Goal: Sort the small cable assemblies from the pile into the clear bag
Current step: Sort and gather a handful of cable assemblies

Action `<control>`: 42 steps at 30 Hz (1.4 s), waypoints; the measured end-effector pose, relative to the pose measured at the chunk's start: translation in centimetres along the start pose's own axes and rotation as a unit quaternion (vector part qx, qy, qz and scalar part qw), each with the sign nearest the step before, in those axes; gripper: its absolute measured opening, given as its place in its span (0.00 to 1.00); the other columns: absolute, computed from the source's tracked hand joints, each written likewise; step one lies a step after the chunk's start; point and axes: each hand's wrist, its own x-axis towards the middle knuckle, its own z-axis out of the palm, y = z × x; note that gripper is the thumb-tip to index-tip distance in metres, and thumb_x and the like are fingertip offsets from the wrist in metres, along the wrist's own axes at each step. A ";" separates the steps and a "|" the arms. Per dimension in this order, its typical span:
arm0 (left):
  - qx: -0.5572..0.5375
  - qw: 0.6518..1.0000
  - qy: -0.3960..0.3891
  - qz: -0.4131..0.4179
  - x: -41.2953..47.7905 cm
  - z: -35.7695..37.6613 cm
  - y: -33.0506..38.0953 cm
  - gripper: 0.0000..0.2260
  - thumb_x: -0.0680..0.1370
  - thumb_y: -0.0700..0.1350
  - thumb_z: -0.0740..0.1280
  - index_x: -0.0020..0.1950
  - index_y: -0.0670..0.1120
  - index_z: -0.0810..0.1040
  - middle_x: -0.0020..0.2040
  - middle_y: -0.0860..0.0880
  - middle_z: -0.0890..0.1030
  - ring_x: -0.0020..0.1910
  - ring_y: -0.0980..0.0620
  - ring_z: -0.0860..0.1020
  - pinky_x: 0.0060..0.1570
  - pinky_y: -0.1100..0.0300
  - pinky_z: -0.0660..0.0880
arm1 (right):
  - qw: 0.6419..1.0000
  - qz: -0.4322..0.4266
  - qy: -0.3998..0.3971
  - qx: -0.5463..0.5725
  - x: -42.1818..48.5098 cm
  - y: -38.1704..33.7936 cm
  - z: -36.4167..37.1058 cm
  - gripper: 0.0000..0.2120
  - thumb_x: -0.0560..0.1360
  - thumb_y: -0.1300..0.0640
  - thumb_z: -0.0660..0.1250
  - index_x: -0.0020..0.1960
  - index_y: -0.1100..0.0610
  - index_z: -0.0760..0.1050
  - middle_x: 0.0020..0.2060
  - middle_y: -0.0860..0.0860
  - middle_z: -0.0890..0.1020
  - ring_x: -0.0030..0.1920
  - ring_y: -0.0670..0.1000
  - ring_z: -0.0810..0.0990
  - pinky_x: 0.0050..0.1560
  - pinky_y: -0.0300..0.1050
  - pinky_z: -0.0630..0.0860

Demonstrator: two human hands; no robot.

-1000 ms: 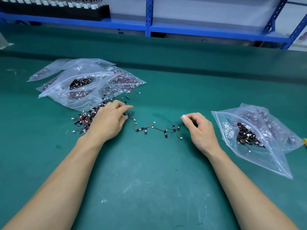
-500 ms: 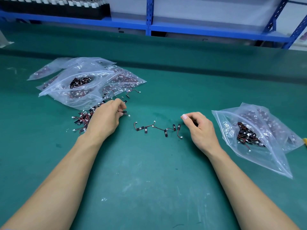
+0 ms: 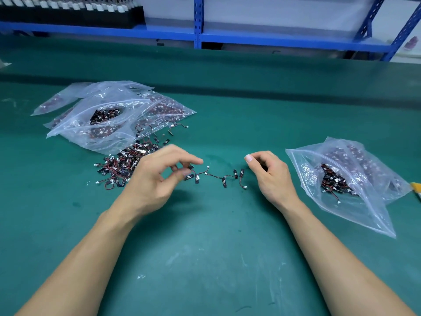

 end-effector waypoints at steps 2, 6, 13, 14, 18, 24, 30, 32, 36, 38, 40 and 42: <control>-0.087 0.995 -0.043 -0.030 -0.7 0.7 1.0 0.11 0.76 0.35 0.69 0.52 0.48 0.84 0.45 0.52 0.81 0.43 0.49 0.78 0.45 0.61 0.72 | 1.000 0.002 0.005 0.003 0.0 0.0 0.0 0.09 0.80 0.46 0.66 0.41 0.40 0.76 0.43 0.40 0.81 0.49 0.43 0.77 0.49 0.34 0.69; -0.177 0.961 -0.154 -0.143 -2.4 1.8 1.6 0.08 0.76 0.41 0.69 0.49 0.54 0.84 0.45 0.52 0.80 0.41 0.53 0.77 0.44 0.56 0.75 | 1.000 0.003 0.002 -0.002 0.0 0.0 0.1 0.09 0.80 0.46 0.66 0.41 0.41 0.77 0.43 0.40 0.81 0.49 0.41 0.77 0.49 0.31 0.68; -0.151 0.954 -0.173 -0.193 -2.7 2.1 1.6 0.04 0.77 0.50 0.69 0.47 0.56 0.84 0.47 0.53 0.84 0.47 0.50 0.82 0.52 0.52 0.77 | 1.000 0.000 0.004 -0.010 -0.1 0.0 0.0 0.09 0.80 0.46 0.66 0.40 0.41 0.77 0.42 0.39 0.80 0.49 0.38 0.74 0.46 0.24 0.65; -0.154 0.955 -0.166 -0.190 -2.7 2.0 1.6 0.04 0.77 0.50 0.70 0.47 0.55 0.85 0.47 0.53 0.84 0.47 0.49 0.81 0.51 0.52 0.76 | 1.000 0.000 0.004 -0.009 -0.1 0.0 0.0 0.09 0.80 0.46 0.66 0.40 0.41 0.77 0.42 0.39 0.81 0.49 0.38 0.74 0.46 0.24 0.65; -0.165 0.954 -0.129 -0.213 -2.6 1.4 1.0 0.05 0.76 0.48 0.70 0.49 0.57 0.85 0.44 0.54 0.84 0.40 0.51 0.78 0.42 0.59 0.74 | 1.000 0.000 0.001 -0.007 -0.1 0.0 0.0 0.09 0.80 0.46 0.66 0.40 0.41 0.78 0.42 0.39 0.81 0.50 0.39 0.75 0.46 0.24 0.65; -0.086 0.962 -0.132 -0.225 -2.8 0.5 -0.4 0.05 0.75 0.44 0.74 0.46 0.55 0.84 0.37 0.56 0.83 0.33 0.58 0.72 0.35 0.66 0.69 | 1.000 -0.003 0.000 -0.008 -0.1 0.0 0.1 0.09 0.79 0.47 0.67 0.41 0.42 0.78 0.42 0.38 0.81 0.50 0.38 0.75 0.46 0.24 0.65; 0.096 0.978 -0.047 -0.176 -2.1 -0.3 -1.7 0.08 0.76 0.43 0.73 0.53 0.54 0.84 0.40 0.60 0.79 0.37 0.55 0.72 0.43 0.60 0.71 | 1.000 -0.002 0.001 -0.006 0.0 0.0 0.1 0.09 0.80 0.47 0.67 0.41 0.41 0.78 0.43 0.40 0.81 0.50 0.39 0.75 0.46 0.24 0.66; 0.216 0.964 -0.021 -0.156 -1.0 -0.8 -2.6 0.14 0.75 0.39 0.70 0.59 0.51 0.82 0.49 0.57 0.81 0.47 0.50 0.74 0.53 0.53 0.72 | 1.000 -0.003 0.000 -0.008 0.0 -0.1 0.1 0.09 0.80 0.47 0.67 0.41 0.41 0.78 0.43 0.40 0.81 0.50 0.39 0.75 0.46 0.24 0.65; 0.417 0.887 -0.083 -0.180 1.0 -1.7 -4.9 0.28 0.73 0.42 0.64 0.74 0.52 0.69 0.69 0.52 0.74 0.68 0.46 0.68 0.67 0.48 0.60 | 1.000 -0.004 0.000 -0.010 0.0 -0.2 0.2 0.09 0.80 0.47 0.66 0.41 0.42 0.78 0.43 0.39 0.81 0.50 0.39 0.75 0.46 0.24 0.65; 0.452 0.856 -0.136 -0.210 1.2 -1.4 -5.9 0.31 0.74 0.44 0.61 0.78 0.54 0.62 0.74 0.52 0.68 0.72 0.48 0.63 0.71 0.47 0.51 | 1.000 -0.004 0.000 -0.010 -0.1 -0.2 0.2 0.09 0.80 0.47 0.66 0.41 0.42 0.78 0.43 0.39 0.81 0.51 0.38 0.75 0.46 0.24 0.66; 0.461 0.844 -0.154 -0.226 1.2 -0.9 -6.7 0.30 0.75 0.44 0.59 0.77 0.56 0.62 0.75 0.52 0.67 0.73 0.49 0.62 0.71 0.45 0.44 | 1.000 -0.006 0.001 -0.010 -0.1 -0.1 0.1 0.09 0.79 0.47 0.67 0.40 0.42 0.78 0.41 0.37 0.81 0.50 0.38 0.75 0.46 0.24 0.65; 0.463 0.848 -0.141 -0.216 1.2 -0.8 -7.1 0.27 0.75 0.43 0.60 0.74 0.59 0.67 0.71 0.54 0.70 0.71 0.50 0.64 0.70 0.44 0.43 | 1.000 -0.009 0.000 -0.015 0.0 -0.1 0.2 0.09 0.79 0.48 0.68 0.40 0.42 0.78 0.40 0.36 0.80 0.49 0.38 0.75 0.45 0.24 0.65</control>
